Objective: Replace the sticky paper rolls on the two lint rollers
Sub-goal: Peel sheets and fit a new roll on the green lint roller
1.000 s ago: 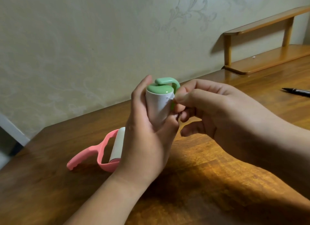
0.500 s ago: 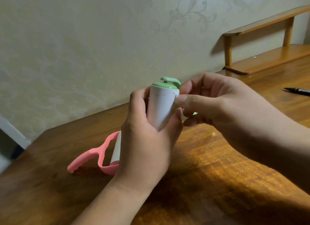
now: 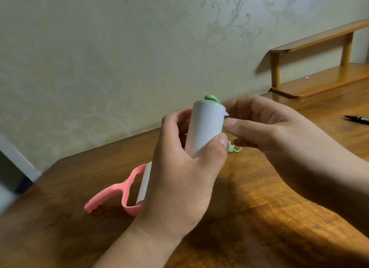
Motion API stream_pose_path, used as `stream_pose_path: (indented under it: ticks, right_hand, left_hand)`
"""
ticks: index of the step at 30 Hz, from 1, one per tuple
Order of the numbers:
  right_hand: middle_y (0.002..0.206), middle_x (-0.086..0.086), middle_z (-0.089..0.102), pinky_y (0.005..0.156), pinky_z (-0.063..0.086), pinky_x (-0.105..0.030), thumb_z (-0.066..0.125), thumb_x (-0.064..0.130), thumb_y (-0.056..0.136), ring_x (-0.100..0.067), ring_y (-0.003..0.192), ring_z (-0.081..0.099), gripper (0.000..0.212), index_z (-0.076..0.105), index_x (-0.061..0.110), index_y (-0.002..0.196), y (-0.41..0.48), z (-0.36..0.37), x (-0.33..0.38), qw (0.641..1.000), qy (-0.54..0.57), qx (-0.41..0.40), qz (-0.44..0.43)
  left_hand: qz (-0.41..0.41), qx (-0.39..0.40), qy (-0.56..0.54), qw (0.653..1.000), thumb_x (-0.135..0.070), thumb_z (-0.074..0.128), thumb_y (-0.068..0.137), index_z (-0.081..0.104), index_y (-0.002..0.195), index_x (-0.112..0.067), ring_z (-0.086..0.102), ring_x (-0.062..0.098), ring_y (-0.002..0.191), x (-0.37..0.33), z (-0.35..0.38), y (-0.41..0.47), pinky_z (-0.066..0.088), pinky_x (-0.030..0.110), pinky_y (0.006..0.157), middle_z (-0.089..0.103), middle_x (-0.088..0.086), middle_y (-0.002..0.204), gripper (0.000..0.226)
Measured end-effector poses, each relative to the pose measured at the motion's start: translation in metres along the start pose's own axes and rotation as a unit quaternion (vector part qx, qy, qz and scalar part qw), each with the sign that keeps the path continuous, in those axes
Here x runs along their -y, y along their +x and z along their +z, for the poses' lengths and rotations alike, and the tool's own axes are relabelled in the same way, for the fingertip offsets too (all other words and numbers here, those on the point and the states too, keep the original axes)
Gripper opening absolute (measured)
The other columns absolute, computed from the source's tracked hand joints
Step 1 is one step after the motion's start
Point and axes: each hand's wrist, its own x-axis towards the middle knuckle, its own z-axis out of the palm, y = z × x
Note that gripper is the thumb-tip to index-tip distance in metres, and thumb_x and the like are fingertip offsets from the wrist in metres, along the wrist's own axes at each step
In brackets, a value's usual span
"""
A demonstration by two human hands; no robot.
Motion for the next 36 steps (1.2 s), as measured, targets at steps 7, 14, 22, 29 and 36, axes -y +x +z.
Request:
stream_pose_path:
  ticks: [7, 14, 22, 29, 36]
  right_hand:
    - [0.11, 0.003, 0.085, 0.093, 0.06, -0.032, 0.067, 0.008, 0.104, -0.01, 0.105, 0.08, 0.025, 0.075, 0.02, 0.124, 0.0, 0.001, -0.001, 0.999, 0.026, 0.037, -0.007]
    - [0.103, 0.001, 0.086, 0.082, 0.059, -0.016, 0.066, 0.009, 0.104, -0.009, 0.094, 0.081, 0.019, 0.077, 0.019, 0.117, 0.001, -0.001, -0.004, 0.998, 0.012, 0.053, -0.038]
    - [0.108, 0.003, 0.085, 0.092, 0.058, -0.032, 0.067, 0.016, 0.106, -0.012, 0.103, 0.08, 0.017, 0.078, 0.025, 0.115, 0.004, -0.003, -0.007, 0.999, 0.003, 0.031, -0.031]
    - [0.107, 0.002, 0.085, 0.089, 0.059, -0.041, 0.068, 0.022, 0.106, -0.017, 0.1, 0.081, 0.015, 0.077, 0.029, 0.114, 0.005, -0.003, -0.01, 1.0, -0.008, 0.025, -0.016]
    - [0.108, 0.002, 0.085, 0.089, 0.061, -0.041, 0.068, 0.022, 0.106, -0.017, 0.101, 0.081, 0.015, 0.077, 0.028, 0.116, 0.003, -0.001, -0.008, 0.999, -0.008, 0.032, -0.015]
  left_hand:
    - [0.048, -0.023, 0.076, 0.996, -0.051, 0.083, 0.086, 0.054, 0.135, -0.043, 0.065, 0.007, 0.124, -0.005, 0.002, -0.003, 0.057, 0.014, 0.09, 0.064, -0.022, 0.127, 0.057]
    - [0.045, -0.049, 0.105, 0.992, -0.047, 0.087, 0.086, 0.042, 0.135, -0.051, 0.069, 0.002, 0.11, -0.006, 0.001, -0.005, 0.058, 0.013, 0.077, 0.067, -0.019, 0.114, 0.066]
    - [0.031, 0.009, 0.055, 0.998, -0.04, 0.065, 0.098, 0.05, 0.141, -0.042, 0.07, 0.006, 0.111, -0.01, 0.004, -0.008, 0.061, 0.016, 0.077, 0.066, -0.017, 0.121, 0.046]
    - [0.073, -0.07, 0.165, 0.981, -0.047, 0.081, 0.084, 0.045, 0.149, -0.044, 0.057, -0.002, 0.122, -0.01, 0.005, -0.009, 0.048, 0.004, 0.089, 0.056, -0.023, 0.125, 0.074]
    - [0.093, -0.087, 0.177, 0.976, -0.045, 0.082, 0.089, 0.041, 0.147, -0.047, 0.056, -0.003, 0.12, -0.005, 0.006, -0.009, 0.047, 0.004, 0.091, 0.055, -0.023, 0.121, 0.071]
